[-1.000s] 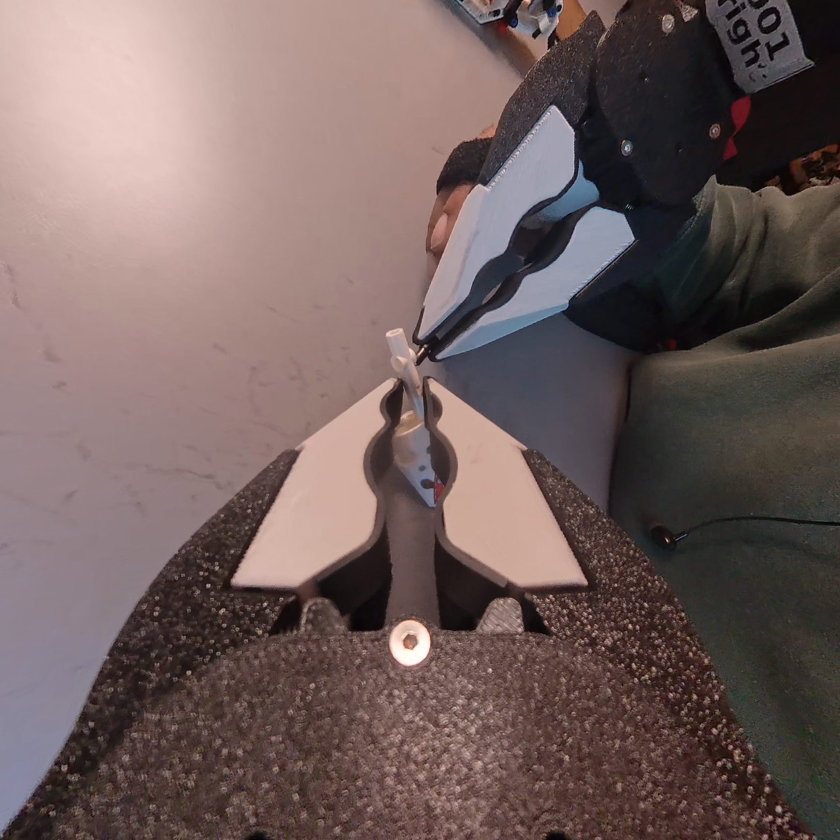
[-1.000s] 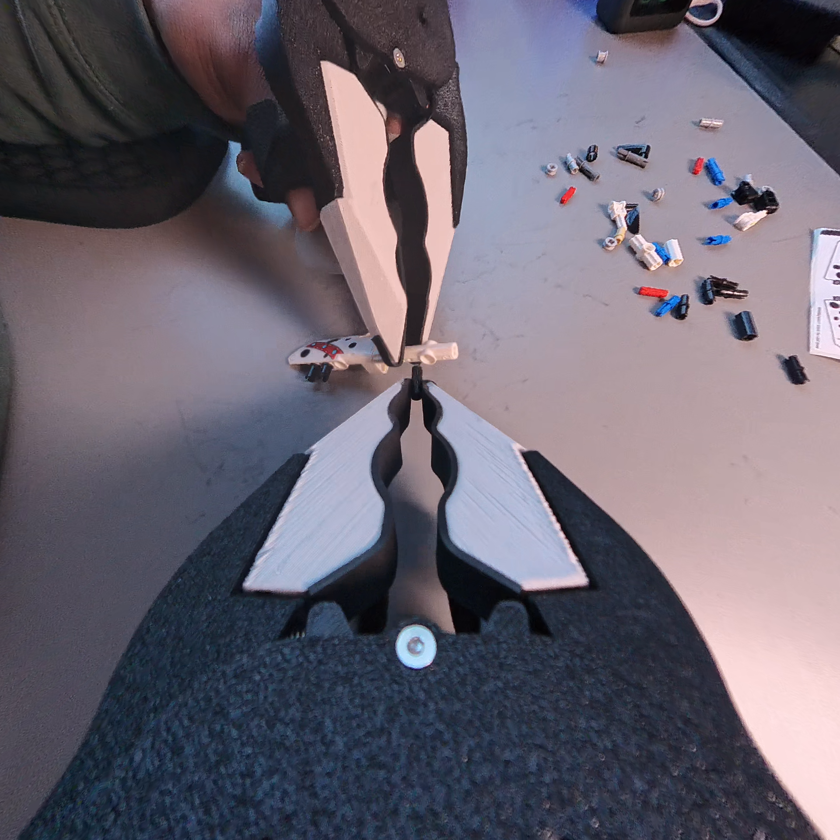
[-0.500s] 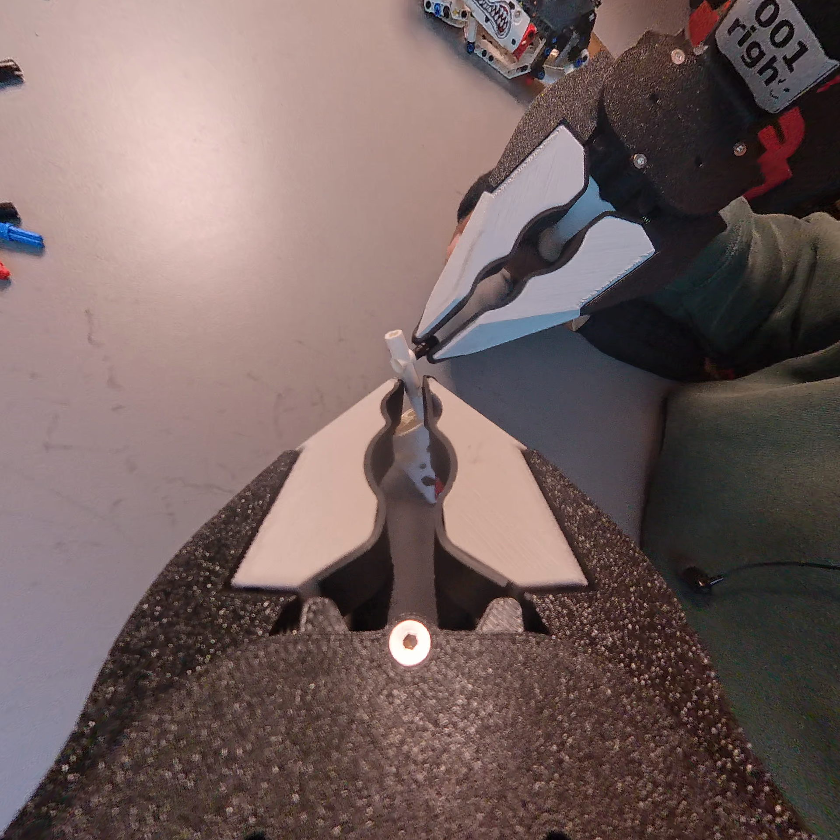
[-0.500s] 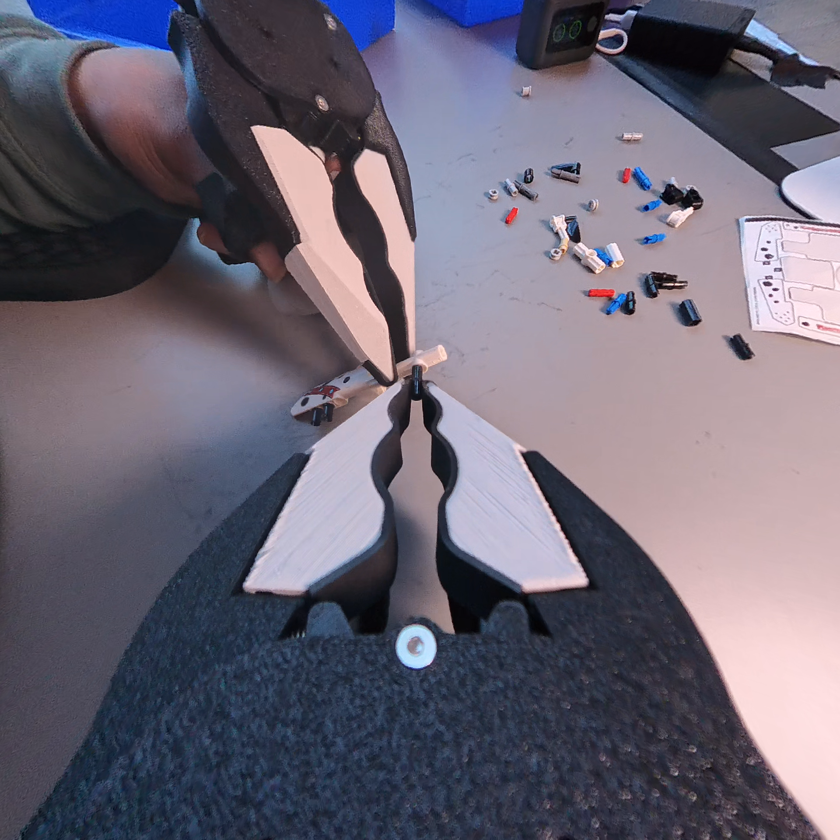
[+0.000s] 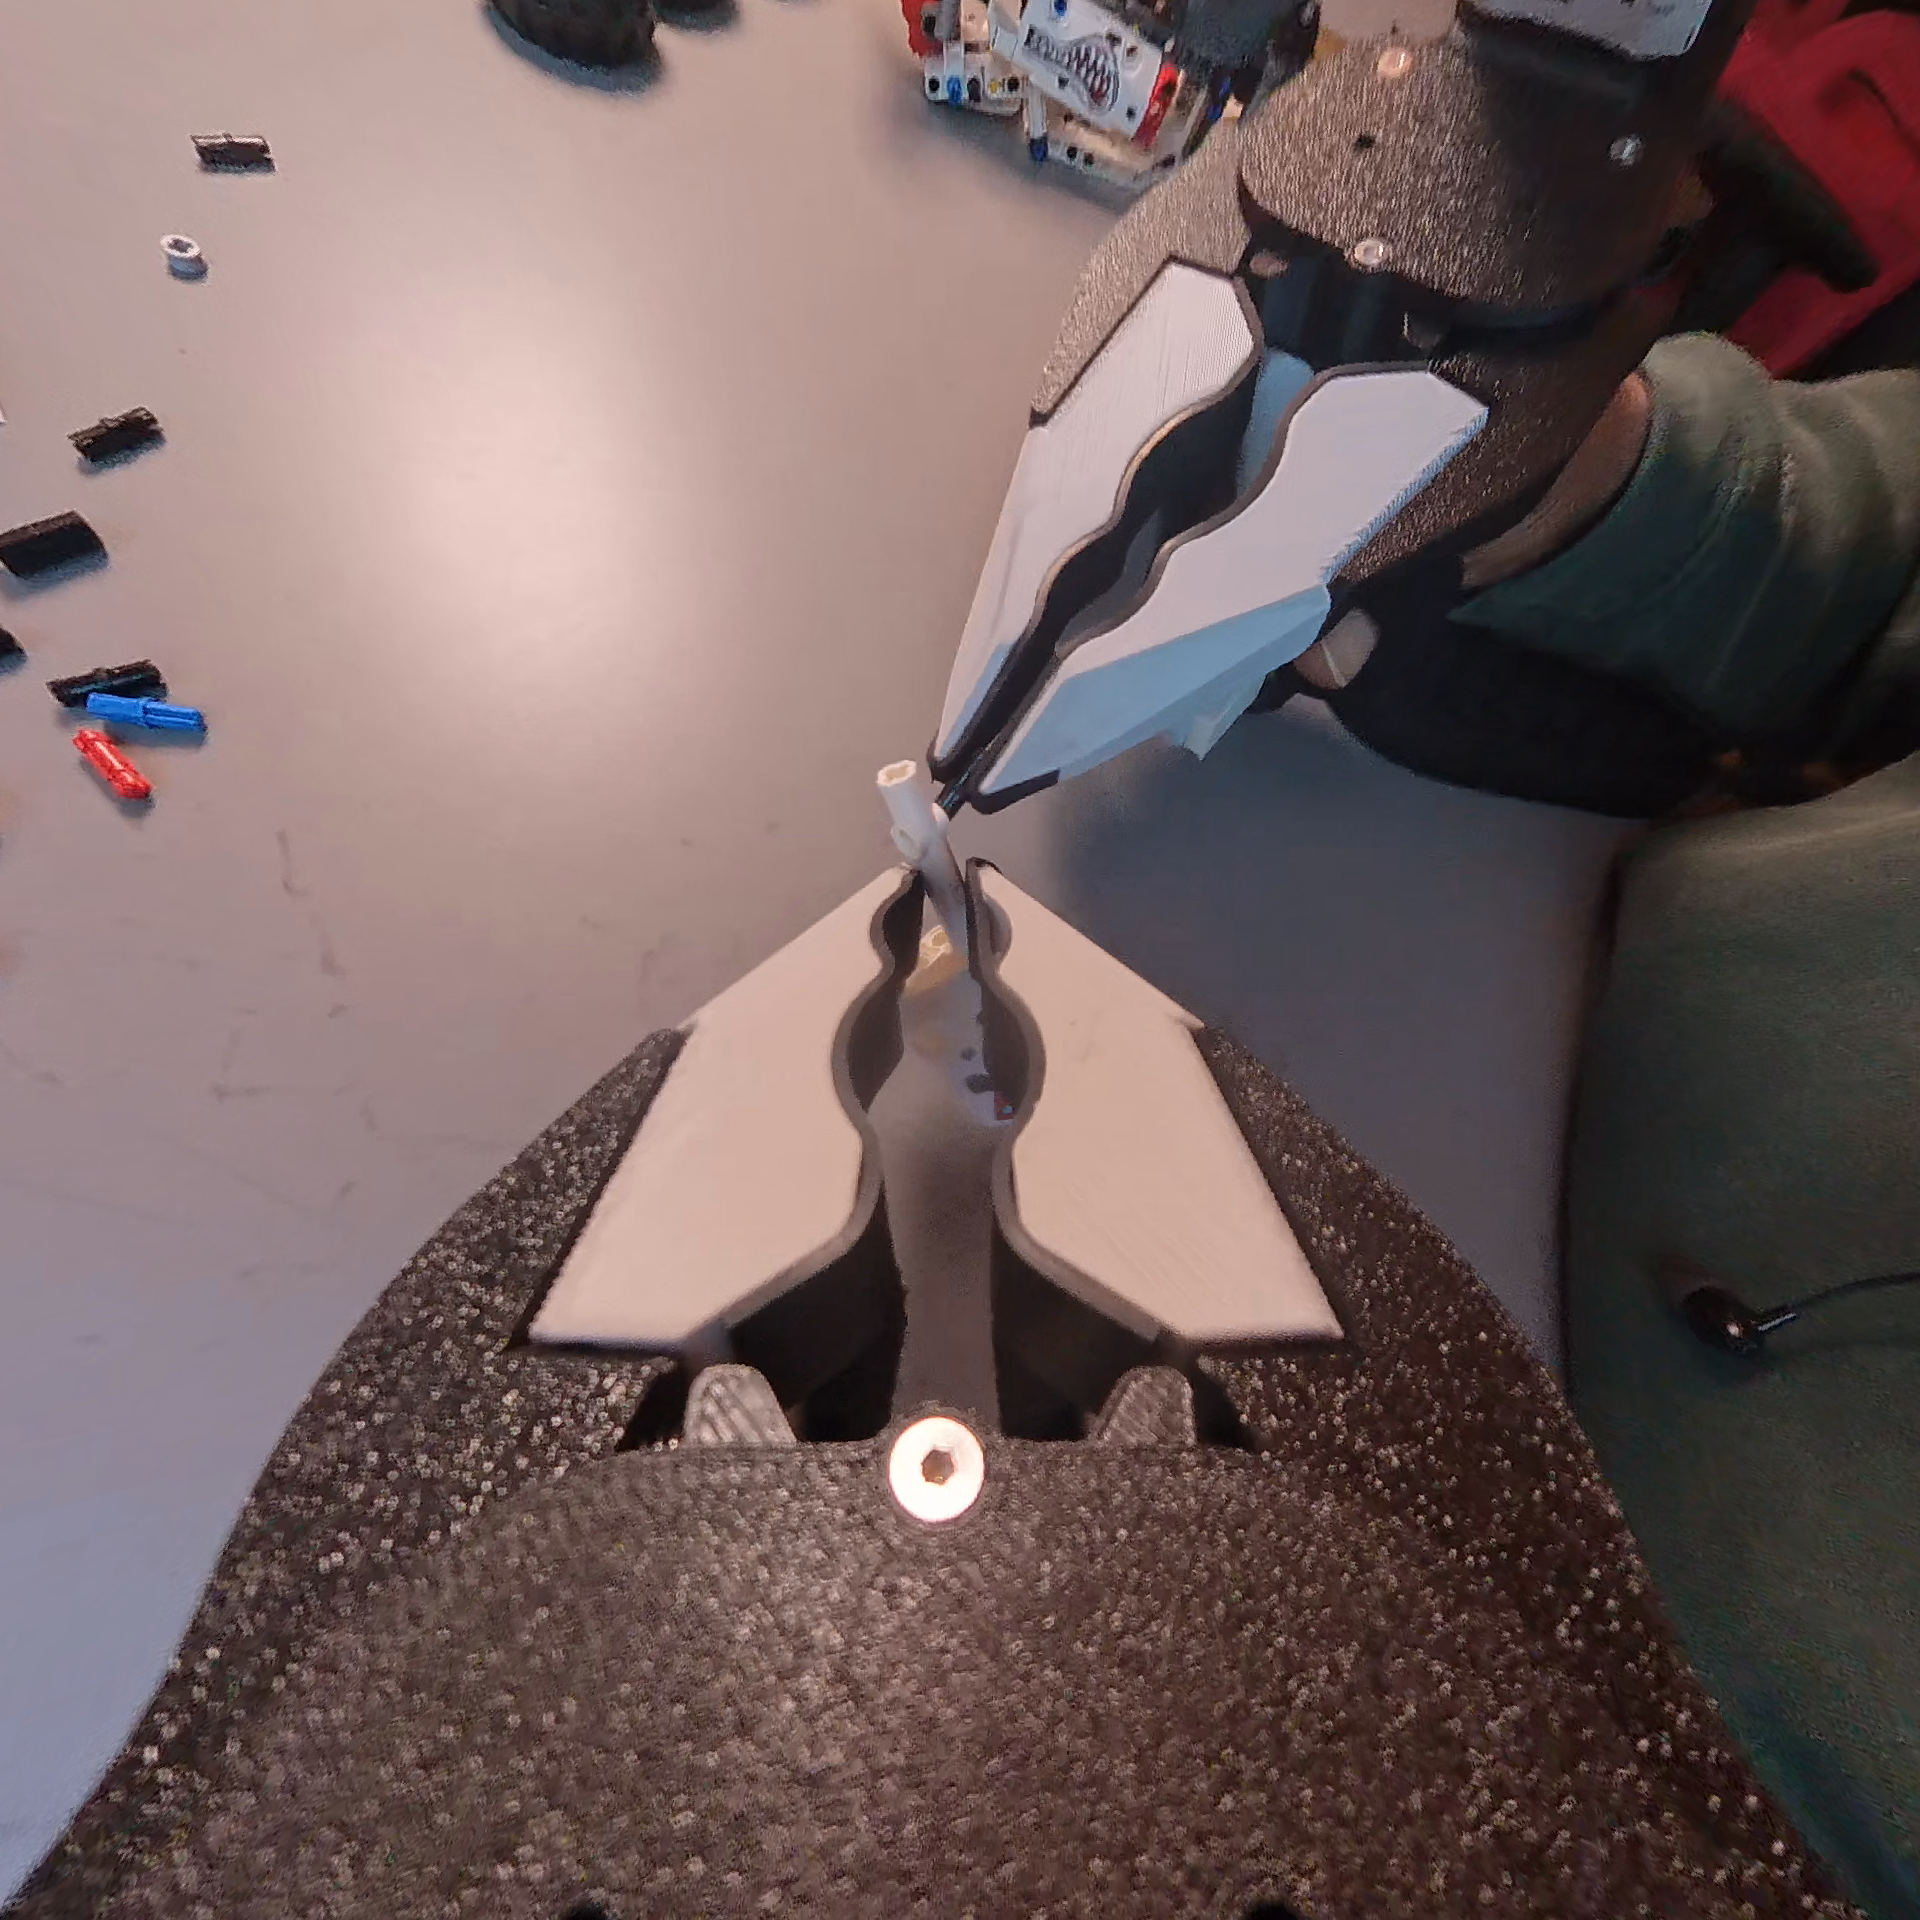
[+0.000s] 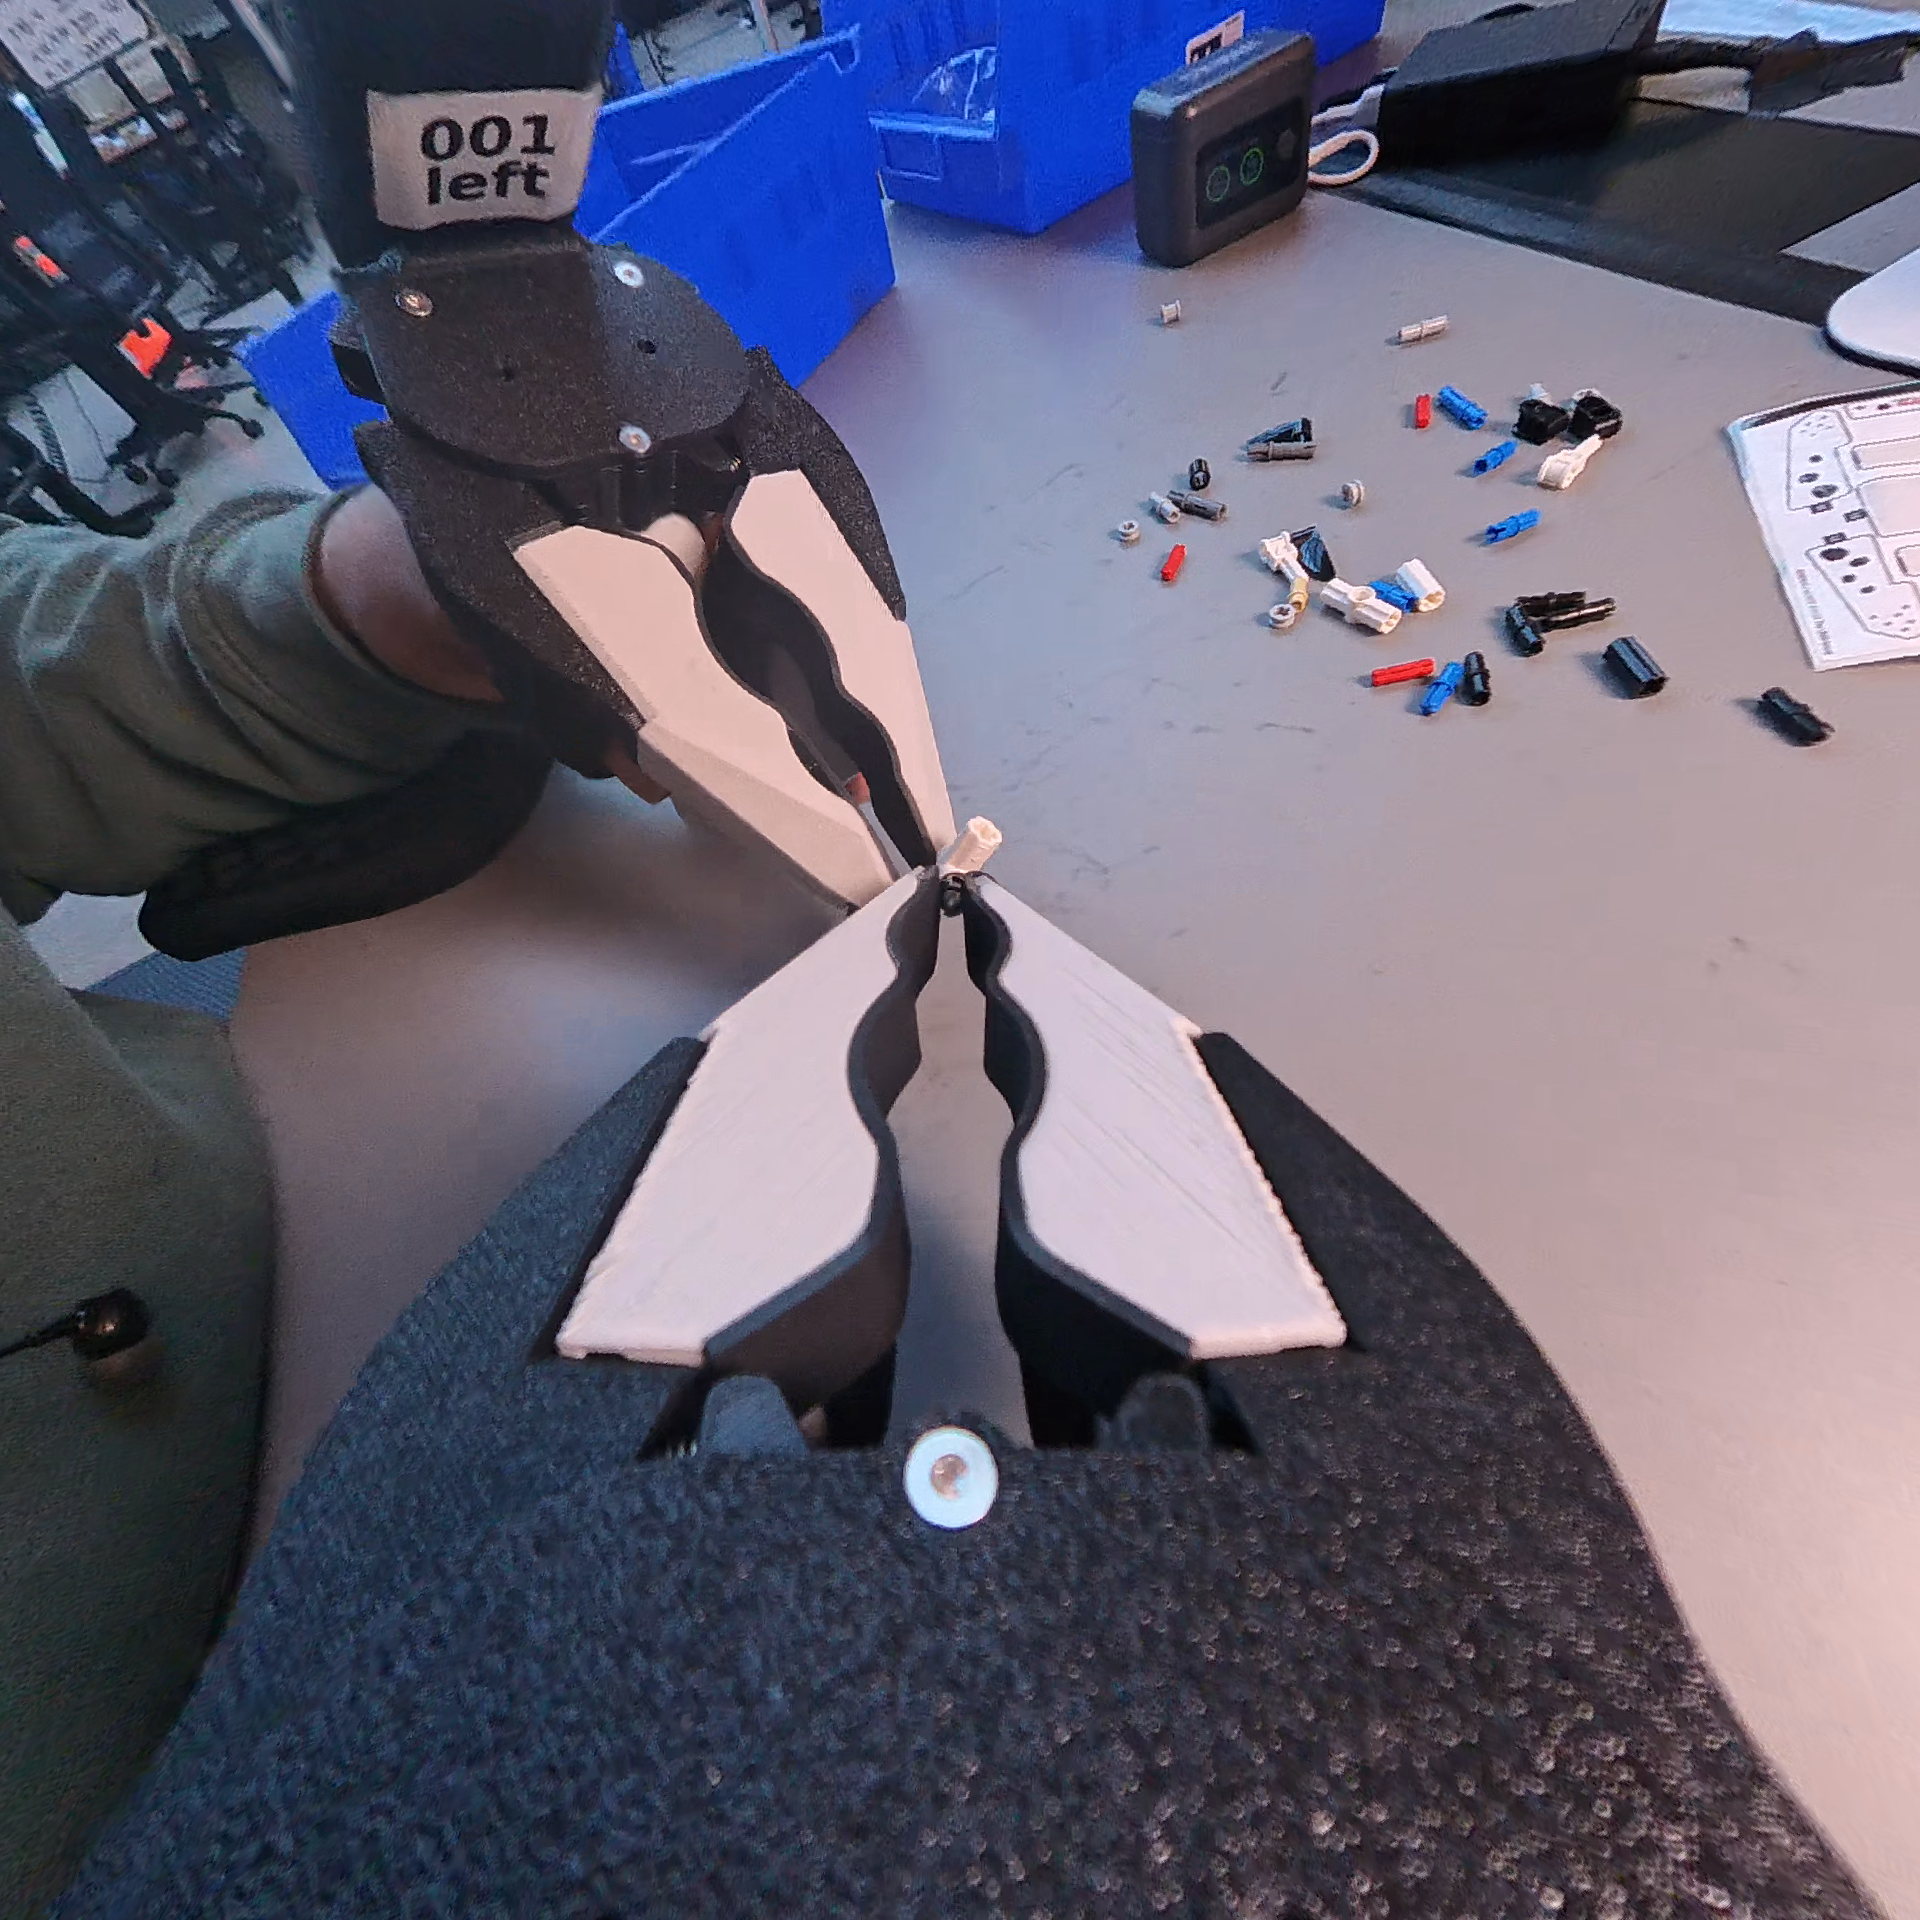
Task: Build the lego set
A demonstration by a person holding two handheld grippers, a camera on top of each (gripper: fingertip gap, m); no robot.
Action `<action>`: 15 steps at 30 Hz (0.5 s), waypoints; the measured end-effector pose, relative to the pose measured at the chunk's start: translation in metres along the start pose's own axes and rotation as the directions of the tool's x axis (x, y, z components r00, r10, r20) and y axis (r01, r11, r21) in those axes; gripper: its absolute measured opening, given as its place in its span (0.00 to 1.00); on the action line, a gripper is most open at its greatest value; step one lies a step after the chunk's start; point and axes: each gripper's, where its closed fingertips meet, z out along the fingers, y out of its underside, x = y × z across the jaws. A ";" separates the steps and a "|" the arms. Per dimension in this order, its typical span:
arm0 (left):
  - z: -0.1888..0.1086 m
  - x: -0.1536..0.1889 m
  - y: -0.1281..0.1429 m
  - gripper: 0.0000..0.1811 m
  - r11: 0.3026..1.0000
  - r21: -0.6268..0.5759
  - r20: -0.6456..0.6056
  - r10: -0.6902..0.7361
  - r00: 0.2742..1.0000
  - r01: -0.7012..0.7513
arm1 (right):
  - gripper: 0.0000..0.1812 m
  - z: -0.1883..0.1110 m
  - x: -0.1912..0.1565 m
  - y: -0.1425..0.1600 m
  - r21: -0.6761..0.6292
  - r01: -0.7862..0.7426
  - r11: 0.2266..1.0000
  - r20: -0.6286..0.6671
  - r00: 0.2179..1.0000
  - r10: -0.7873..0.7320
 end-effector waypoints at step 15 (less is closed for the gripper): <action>-0.016 0.002 -0.031 0.03 0.965 0.206 -0.107 -0.143 0.984 0.163 | 0.02 -0.007 -0.005 -0.033 0.167 0.222 0.961 -0.174 0.966 -0.193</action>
